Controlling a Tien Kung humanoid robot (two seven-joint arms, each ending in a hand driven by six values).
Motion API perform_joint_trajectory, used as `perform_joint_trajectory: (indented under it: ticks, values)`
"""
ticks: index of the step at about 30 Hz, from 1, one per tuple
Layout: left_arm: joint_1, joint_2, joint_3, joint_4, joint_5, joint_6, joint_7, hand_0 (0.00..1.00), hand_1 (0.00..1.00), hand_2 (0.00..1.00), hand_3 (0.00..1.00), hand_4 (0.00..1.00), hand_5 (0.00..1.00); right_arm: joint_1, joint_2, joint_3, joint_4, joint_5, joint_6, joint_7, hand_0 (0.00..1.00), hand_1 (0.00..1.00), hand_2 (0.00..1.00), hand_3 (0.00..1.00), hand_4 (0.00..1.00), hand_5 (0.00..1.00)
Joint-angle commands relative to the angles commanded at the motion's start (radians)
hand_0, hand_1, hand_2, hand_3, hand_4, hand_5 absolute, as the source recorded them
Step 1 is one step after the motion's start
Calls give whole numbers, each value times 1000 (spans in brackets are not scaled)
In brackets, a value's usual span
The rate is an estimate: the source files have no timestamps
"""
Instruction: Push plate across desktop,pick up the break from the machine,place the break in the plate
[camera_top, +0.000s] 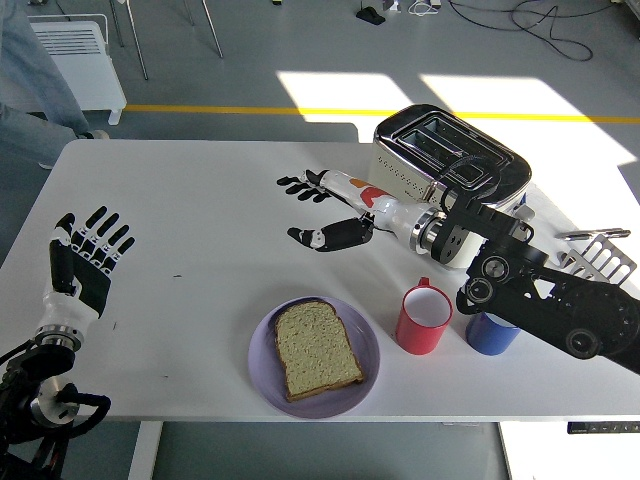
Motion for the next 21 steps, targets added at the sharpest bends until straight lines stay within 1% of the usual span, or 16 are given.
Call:
perform_joint_trajectory:
  ticks: [2,4,5,8,10,11,13,16,17,18,21]
  values:
    - [1,0,-2,-1,0,0,-1,767,778,821,778,570,998,-29,-16,76,55,56,-21,43,802,775,794,821,664,305]
    - [1,0,-3,-1,-1,0,-2,767,778,821,778,570,998,-69,-28,165,113,139,-51,98,802,775,794,821,664,305]
    - [1,0,-3,-1,-1,1,-2,766,777,820,778,570,998,-84,-31,203,129,173,-64,117,780,758,753,778,601,329]
    - [2,0,-5,-2,-4,1,-3,766,777,820,778,570,998,-147,-34,327,166,283,-123,191,780,758,753,778,601,329]
    - [3,0,-6,-3,-6,1,-3,766,777,820,778,570,998,-178,-34,418,171,347,-136,221,780,758,753,778,601,329]
    - [4,0,-7,-4,-6,1,-3,766,777,820,778,570,998,-193,-33,456,172,380,-136,230,766,737,727,735,535,343]
    - [3,0,-8,-7,-9,1,-3,766,777,820,778,570,998,-248,-33,540,155,455,-137,241,766,737,727,735,535,343]
    - [-2,0,-10,-11,-9,1,-3,766,777,820,778,570,998,-300,-33,646,132,507,-140,245,766,737,727,735,535,343]
    - [-7,0,-13,-15,-10,2,-3,765,777,820,777,570,998,-335,-35,692,113,529,-141,247,808,757,765,758,525,462]
    - [-10,0,-15,-19,-10,2,-4,765,777,820,777,570,998,-363,-37,737,98,544,-142,249,808,757,765,758,525,462]
    - [-14,0,-20,-27,-13,2,-4,765,777,820,777,570,998,-431,-38,833,68,571,-140,254,808,757,765,758,525,462]
